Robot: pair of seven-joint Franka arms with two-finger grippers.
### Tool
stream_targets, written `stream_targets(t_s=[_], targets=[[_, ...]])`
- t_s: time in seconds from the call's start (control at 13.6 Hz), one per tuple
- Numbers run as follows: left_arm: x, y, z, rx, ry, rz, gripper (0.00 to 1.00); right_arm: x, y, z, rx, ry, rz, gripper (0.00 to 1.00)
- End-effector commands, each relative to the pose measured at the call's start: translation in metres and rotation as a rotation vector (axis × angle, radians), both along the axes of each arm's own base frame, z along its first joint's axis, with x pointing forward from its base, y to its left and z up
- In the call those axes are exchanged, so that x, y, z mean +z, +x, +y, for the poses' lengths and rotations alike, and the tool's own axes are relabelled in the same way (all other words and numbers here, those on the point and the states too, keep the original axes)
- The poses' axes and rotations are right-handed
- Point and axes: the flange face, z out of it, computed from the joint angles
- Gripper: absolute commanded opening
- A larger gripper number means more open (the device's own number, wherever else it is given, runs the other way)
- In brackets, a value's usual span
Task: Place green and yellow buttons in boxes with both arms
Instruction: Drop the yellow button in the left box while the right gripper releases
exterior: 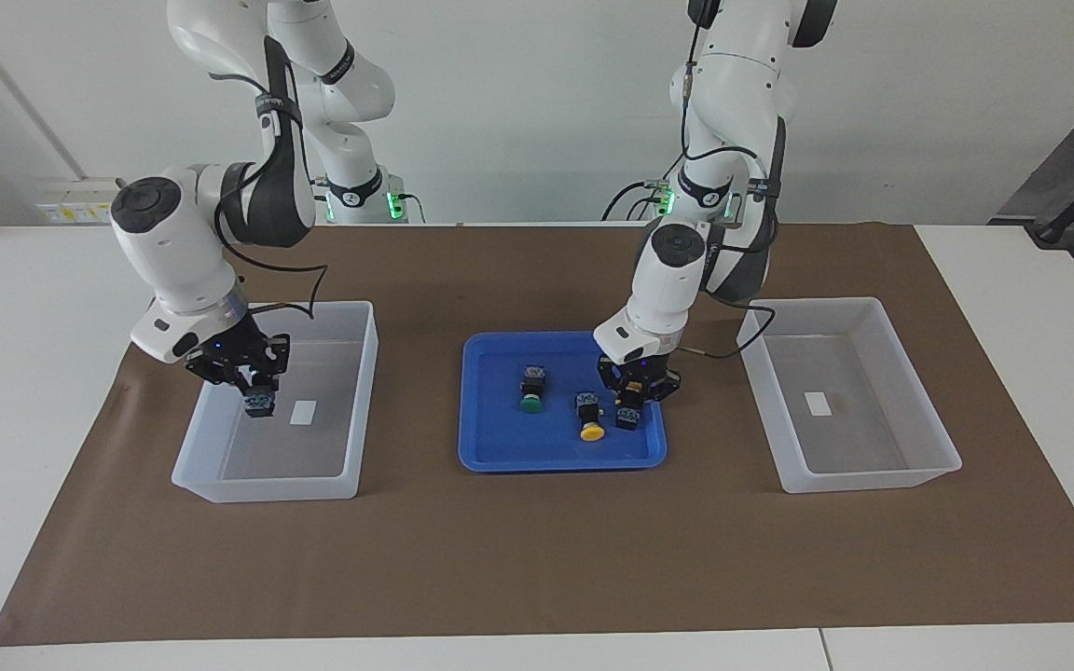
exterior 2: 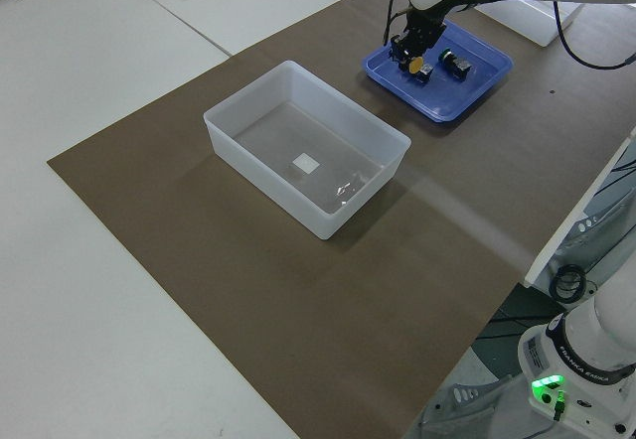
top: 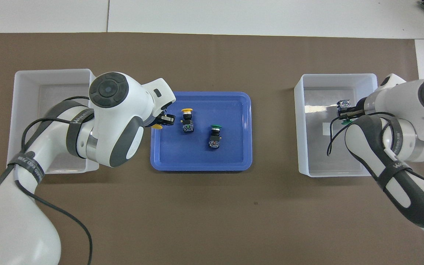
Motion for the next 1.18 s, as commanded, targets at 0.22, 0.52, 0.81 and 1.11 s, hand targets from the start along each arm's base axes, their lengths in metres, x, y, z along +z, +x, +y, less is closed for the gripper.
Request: stream_targets(t_s=[0.22, 0.52, 0.81, 1.11], targets=[[0.065, 0.029, 0.115, 0.199, -0.032, 0.025, 0.0, 0.013, 0.005, 0.007, -0.007, 0.039, -0.013, 1.0], [0.061, 0.04, 0.185, 0.292, -0.018, 0.028, 0.0, 0.093, 0.004, 0.048, 0.046, 0.066, -0.01, 1.0], [0.049, 0.036, 0.226, 0.343, -0.013, 0.044, 0.0, 0.132, 0.004, 0.138, -0.054, 0.131, -0.042, 1.0], [0.003, 0.017, 0.255, 0.34, -0.013, -0.007, 0.0, 0.134, -0.017, 0.255, -0.221, 0.193, -0.057, 1.0]])
